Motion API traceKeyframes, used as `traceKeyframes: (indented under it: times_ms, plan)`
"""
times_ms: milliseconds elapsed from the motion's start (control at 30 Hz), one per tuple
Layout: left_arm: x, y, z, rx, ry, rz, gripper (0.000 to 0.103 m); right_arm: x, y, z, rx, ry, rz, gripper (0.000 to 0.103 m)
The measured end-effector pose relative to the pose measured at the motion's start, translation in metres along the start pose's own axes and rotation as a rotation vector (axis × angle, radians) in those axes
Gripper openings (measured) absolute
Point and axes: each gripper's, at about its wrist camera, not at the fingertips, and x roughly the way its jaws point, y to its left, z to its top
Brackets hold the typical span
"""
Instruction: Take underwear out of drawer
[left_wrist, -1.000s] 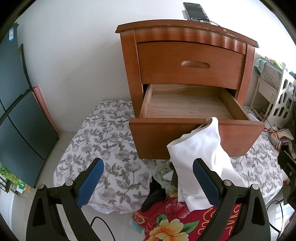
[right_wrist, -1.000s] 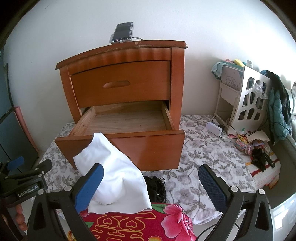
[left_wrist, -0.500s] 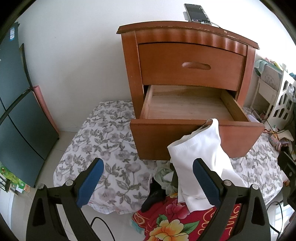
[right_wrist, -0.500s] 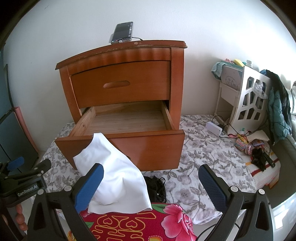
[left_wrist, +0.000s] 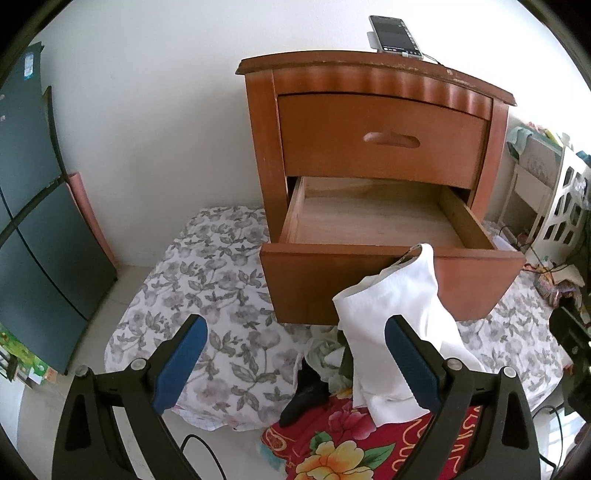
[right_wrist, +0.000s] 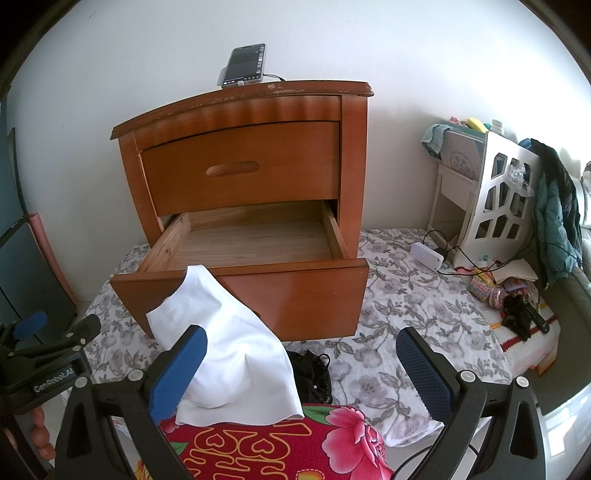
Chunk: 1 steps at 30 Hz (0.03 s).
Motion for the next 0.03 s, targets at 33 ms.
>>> traceKeyframes:
  times_ms: [33]
  plan:
    - [0.0003,0.0006,0.0003,-0.003,0.002,-0.004,0.097,-0.0001,0.0000,0.0000,0.000,0.000,0.000,0.103]
